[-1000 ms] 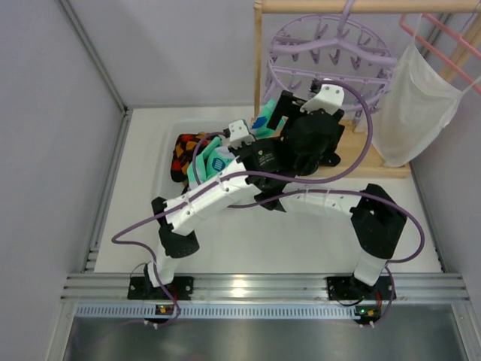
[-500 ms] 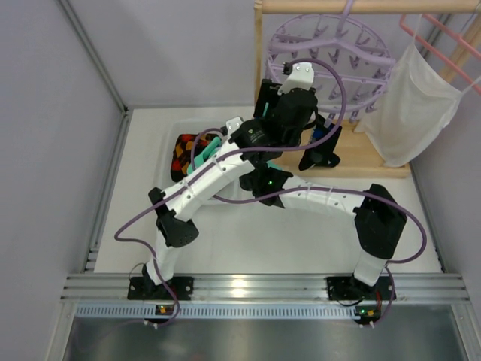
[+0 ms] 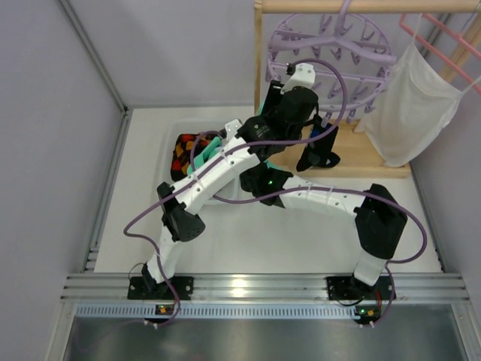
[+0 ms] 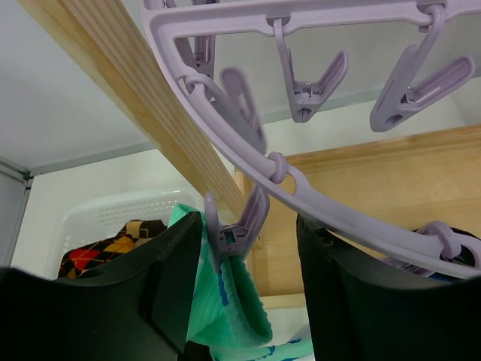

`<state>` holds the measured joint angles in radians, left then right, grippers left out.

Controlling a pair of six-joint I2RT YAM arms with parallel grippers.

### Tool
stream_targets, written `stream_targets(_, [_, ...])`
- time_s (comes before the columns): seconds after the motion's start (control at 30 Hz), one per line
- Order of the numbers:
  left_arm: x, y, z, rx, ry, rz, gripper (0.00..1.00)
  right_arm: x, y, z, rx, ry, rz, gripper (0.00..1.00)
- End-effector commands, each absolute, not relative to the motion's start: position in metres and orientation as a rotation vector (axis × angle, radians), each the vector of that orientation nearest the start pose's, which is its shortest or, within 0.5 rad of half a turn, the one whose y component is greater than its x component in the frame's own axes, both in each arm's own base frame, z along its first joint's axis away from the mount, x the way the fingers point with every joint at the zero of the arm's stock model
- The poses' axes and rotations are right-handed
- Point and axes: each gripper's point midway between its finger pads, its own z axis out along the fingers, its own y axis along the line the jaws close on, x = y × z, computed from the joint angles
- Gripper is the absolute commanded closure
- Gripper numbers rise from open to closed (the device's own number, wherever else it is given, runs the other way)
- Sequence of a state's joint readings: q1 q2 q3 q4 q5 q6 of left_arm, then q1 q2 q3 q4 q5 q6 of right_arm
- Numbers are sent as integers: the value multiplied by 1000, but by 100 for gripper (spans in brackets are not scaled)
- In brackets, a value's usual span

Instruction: Remove the socks clipped to the hanger

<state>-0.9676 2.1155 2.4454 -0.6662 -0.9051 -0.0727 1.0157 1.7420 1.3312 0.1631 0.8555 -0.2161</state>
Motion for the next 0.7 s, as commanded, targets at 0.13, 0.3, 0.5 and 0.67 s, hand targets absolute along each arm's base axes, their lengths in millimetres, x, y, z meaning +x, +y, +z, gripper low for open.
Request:
stream_targets(0.13, [426, -351, 399, 152, 1719, 80, 54, 350, 347, 273, -485, 1628, -89, 100])
stream_targets(0.3, [433, -355, 401, 164, 1698, 90, 53, 344, 346, 273, -492, 1620, -75, 100])
stream_targets(0.5, [437, -356, 402, 178, 1686, 100, 60, 338, 347, 273, -502, 1612, -59, 100])
stream_targets(0.67, [440, -358, 401, 190, 1685, 90, 81, 332, 345, 276, -494, 1603, -34, 100])
